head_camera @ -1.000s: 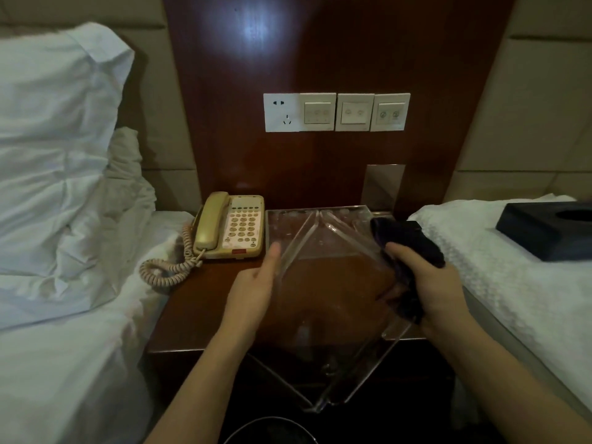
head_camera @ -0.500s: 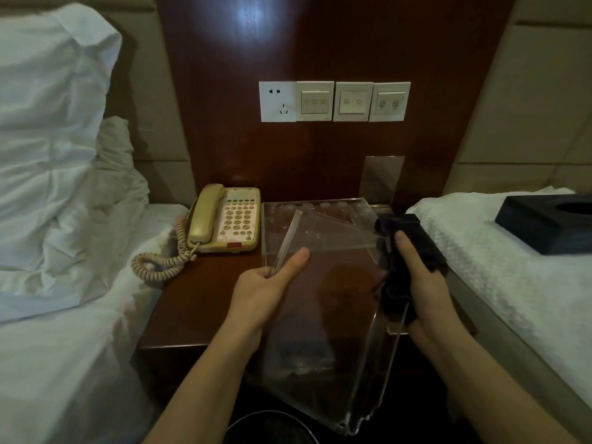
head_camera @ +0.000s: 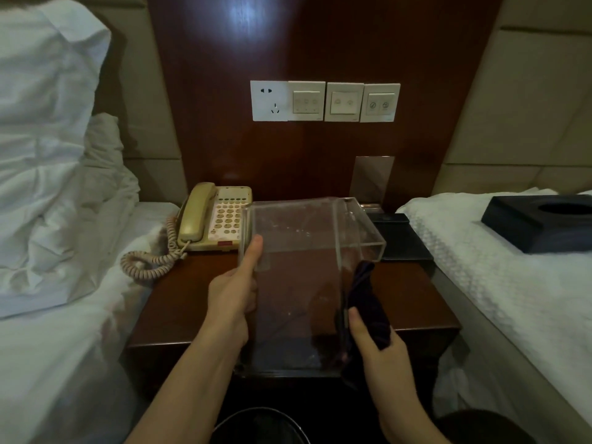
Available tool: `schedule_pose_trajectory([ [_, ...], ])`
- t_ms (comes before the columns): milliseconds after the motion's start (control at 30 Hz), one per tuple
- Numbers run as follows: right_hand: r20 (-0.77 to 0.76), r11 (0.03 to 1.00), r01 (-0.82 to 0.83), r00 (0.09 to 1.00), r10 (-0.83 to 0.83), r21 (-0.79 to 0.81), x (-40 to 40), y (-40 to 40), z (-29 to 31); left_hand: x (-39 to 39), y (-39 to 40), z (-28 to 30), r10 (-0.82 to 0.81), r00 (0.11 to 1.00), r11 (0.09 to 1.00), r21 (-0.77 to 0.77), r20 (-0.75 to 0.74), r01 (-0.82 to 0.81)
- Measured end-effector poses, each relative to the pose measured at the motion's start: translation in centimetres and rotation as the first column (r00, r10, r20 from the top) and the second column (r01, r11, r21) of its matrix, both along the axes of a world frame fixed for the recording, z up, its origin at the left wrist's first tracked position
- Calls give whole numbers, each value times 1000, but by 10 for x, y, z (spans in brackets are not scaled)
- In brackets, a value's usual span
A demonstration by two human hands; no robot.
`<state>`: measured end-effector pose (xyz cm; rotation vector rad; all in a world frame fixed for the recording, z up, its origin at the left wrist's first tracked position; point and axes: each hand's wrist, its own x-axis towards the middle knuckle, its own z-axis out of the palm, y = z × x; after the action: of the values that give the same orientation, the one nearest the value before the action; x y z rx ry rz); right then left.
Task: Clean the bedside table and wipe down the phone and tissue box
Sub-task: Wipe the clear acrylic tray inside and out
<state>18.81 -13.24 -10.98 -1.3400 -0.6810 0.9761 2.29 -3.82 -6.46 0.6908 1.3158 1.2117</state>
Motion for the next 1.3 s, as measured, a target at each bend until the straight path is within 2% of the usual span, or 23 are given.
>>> schedule_pose_trajectory([
  [200,-73,999,-11,997,8,-52,14,10,9,6,-9,-3,-24,1000,1000,-11,16,24],
  [367,-46,977,-150,988,144,-152,31,26,27,11,-10,-2,-58,998,998,-2,-16,58],
  [467,31,993,-79,996,82,-88,31,32,32,14,-12,-3,5,999,1000,8,42,-5],
  [567,43,1000,-1,999,1,12,26,24,29,12,-12,1,94,989,995,15,117,-96],
  [667,-91,995,102,991,-100,19,11,13,13,8,-8,4,198,966,980,-25,164,-197],
  [800,-317,984,176,932,-175,-26,-17,11,-4,18,-16,2,280,933,960,-79,226,-269],
  [933,-417,973,230,881,-223,-35,-45,16,3,29,-25,2,334,893,942,-131,302,-308],
  [1100,-331,991,82,937,-112,-102,-49,11,-4,22,-23,4,370,886,929,-110,280,-353],
  [1167,-215,993,39,975,-62,-108,-36,12,-2,18,-21,5,387,886,922,-97,257,-374],
  [1300,-4,995,98,995,-98,-32,-3,18,16,8,-13,3,365,911,930,-21,191,-368],
])
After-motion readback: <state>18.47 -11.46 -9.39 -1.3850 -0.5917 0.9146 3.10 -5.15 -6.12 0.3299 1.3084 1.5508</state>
